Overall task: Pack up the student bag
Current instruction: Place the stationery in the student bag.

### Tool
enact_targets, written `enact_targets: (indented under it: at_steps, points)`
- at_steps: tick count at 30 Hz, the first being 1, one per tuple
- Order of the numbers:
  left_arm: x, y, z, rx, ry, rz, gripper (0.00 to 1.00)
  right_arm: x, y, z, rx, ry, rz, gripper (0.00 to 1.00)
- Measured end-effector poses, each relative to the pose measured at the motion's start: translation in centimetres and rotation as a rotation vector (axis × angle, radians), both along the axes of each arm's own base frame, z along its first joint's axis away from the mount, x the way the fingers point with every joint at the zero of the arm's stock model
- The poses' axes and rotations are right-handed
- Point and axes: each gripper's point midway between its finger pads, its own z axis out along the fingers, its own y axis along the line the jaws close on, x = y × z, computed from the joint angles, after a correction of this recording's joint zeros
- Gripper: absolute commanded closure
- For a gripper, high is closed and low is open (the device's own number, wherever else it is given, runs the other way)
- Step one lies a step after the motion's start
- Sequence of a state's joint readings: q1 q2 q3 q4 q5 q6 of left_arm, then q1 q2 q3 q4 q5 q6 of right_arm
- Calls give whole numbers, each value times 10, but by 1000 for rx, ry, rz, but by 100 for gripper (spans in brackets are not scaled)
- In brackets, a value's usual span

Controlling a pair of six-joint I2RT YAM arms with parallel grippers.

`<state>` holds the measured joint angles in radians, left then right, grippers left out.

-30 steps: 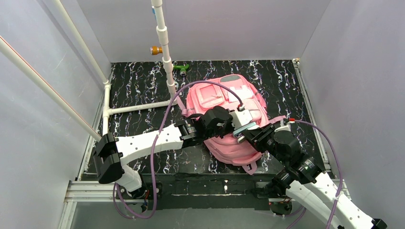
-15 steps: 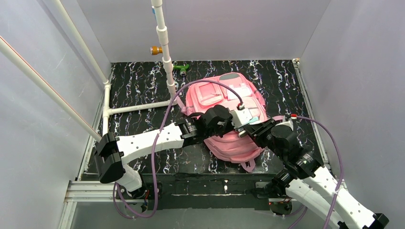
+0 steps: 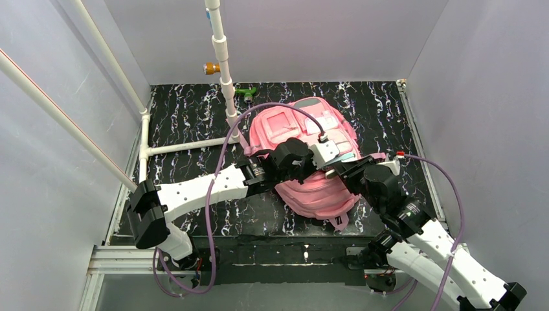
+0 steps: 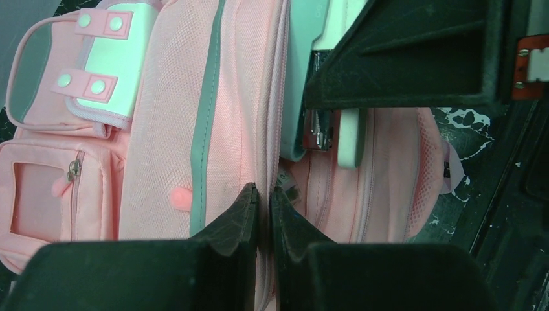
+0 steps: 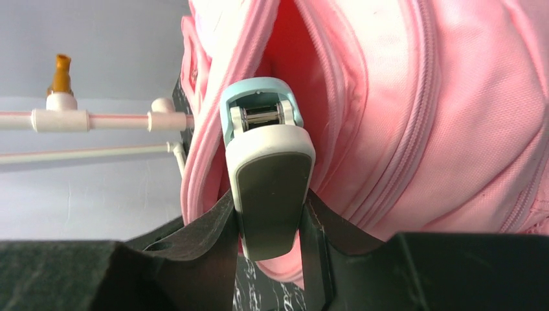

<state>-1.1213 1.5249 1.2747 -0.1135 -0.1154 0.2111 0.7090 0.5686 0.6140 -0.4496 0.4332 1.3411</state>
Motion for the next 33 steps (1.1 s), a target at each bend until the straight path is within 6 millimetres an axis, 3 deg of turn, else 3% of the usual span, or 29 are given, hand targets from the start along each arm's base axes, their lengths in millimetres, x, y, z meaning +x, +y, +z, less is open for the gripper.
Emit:
enact_targets:
  at_steps: [6, 11, 17, 22, 28, 33]
  points:
    - [-4, -1, 1, -49, 32, -16, 100, 22, 1, -11, -34, 6, -74, 83]
    - [-9, -2, 5, -99, 57, -28, 100, 43, 13, -17, -94, -37, -61, 66]
    - [-10, -3, 7, -139, 90, -34, 100, 46, 11, -15, -136, -107, -40, 45]
    - [-11, -3, 8, -161, 113, -26, 100, 37, 6, -22, -224, -80, 9, 22]
    - [-9, -1, 11, -189, 146, -19, 100, 17, -7, -2, -279, -77, 56, 11]
    - [-11, -1, 9, -193, 170, -26, 100, 1, -22, 11, -320, -78, 73, 11]
